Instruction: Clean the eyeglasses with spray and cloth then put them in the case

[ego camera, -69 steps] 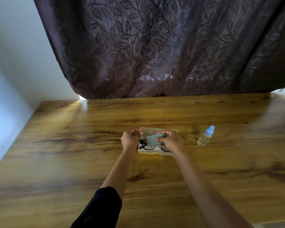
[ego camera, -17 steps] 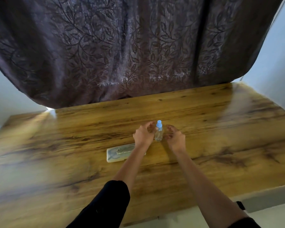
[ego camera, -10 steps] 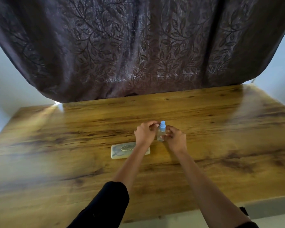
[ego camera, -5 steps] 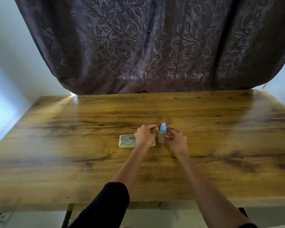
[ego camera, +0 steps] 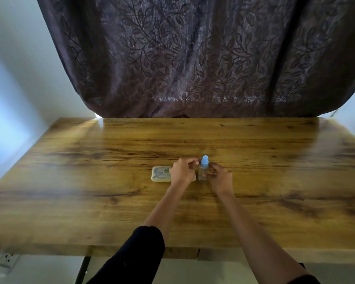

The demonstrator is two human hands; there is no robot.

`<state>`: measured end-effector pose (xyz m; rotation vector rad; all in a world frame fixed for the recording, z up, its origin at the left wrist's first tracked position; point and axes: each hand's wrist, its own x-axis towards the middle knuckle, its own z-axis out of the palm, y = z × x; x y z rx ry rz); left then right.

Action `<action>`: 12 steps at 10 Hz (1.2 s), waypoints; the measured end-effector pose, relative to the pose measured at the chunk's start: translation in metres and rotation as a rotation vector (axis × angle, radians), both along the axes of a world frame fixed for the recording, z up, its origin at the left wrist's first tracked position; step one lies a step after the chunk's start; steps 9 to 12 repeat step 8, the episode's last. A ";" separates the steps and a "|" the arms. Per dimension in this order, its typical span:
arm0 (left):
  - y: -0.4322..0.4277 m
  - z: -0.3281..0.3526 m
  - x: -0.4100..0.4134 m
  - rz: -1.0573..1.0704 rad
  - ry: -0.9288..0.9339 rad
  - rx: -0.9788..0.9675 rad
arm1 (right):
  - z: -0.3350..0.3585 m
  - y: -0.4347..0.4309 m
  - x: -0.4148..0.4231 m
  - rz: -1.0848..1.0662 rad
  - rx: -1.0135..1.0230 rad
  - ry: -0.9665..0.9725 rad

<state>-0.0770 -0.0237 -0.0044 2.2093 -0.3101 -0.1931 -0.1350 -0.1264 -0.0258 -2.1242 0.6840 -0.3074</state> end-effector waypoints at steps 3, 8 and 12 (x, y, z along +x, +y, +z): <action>0.000 -0.003 0.001 0.015 -0.014 0.000 | 0.004 0.000 -0.002 0.030 -0.009 0.028; 0.003 0.001 -0.010 0.062 -0.124 -0.042 | 0.021 0.002 -0.008 -0.005 -0.046 -0.147; 0.003 0.001 -0.010 0.062 -0.124 -0.042 | 0.021 0.002 -0.008 -0.005 -0.046 -0.147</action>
